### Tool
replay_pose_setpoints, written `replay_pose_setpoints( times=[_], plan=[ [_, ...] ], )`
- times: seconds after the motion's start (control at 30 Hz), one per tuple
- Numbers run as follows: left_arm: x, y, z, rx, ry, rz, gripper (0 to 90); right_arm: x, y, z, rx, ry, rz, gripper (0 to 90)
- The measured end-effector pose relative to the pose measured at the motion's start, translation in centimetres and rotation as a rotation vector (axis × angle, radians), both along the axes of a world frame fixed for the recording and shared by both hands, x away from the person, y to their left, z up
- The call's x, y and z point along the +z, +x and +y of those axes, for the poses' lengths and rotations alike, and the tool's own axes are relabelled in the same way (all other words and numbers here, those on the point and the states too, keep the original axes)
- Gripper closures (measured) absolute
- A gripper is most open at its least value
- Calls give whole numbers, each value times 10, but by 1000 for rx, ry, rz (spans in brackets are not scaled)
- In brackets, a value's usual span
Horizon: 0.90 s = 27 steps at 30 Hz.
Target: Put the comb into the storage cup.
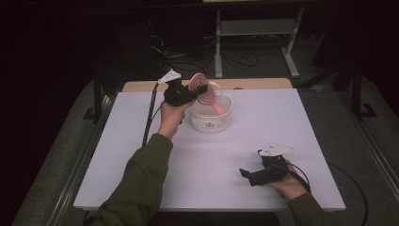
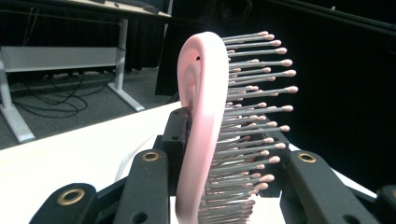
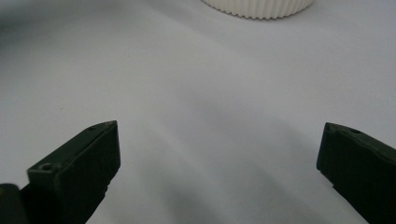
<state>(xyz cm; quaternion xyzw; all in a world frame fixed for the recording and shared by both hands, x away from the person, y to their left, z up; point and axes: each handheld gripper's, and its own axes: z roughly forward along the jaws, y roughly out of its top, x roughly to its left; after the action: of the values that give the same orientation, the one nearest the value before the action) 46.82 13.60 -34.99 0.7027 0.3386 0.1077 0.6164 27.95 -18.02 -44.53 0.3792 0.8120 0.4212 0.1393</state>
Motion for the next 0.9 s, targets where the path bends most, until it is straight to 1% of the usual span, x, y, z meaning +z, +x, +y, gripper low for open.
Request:
replay_pose_setpoints(
  times=[0.13, 0.2, 0.43, 0.57, 0.77, 0.9],
  plan=[
    [-6, 1, 1, 2, -2, 11, 643, 0, 0, 0, -1, 1, 0, 0],
    [-8, 1, 1, 6, -10, 24, 643, 0, 0, 0, 0, 1, 0, 0],
    [-14, 2, 2, -1, -3, 39, 642, 0, -1, 0, 1, 2, 2, 0],
    [-16, 3, 4, -4, -12, 45, 641, 0, 0, 0, 2, 0, 0, 0],
    [-17, 3, 6, 2, 6, 40, 629, 0, 0, 0, 4, -1, 0, 0],
    [-17, 3, 10, 6, 29, 40, 621, -1, 0, 1, 5, -7, 2, 0]
  ],
)
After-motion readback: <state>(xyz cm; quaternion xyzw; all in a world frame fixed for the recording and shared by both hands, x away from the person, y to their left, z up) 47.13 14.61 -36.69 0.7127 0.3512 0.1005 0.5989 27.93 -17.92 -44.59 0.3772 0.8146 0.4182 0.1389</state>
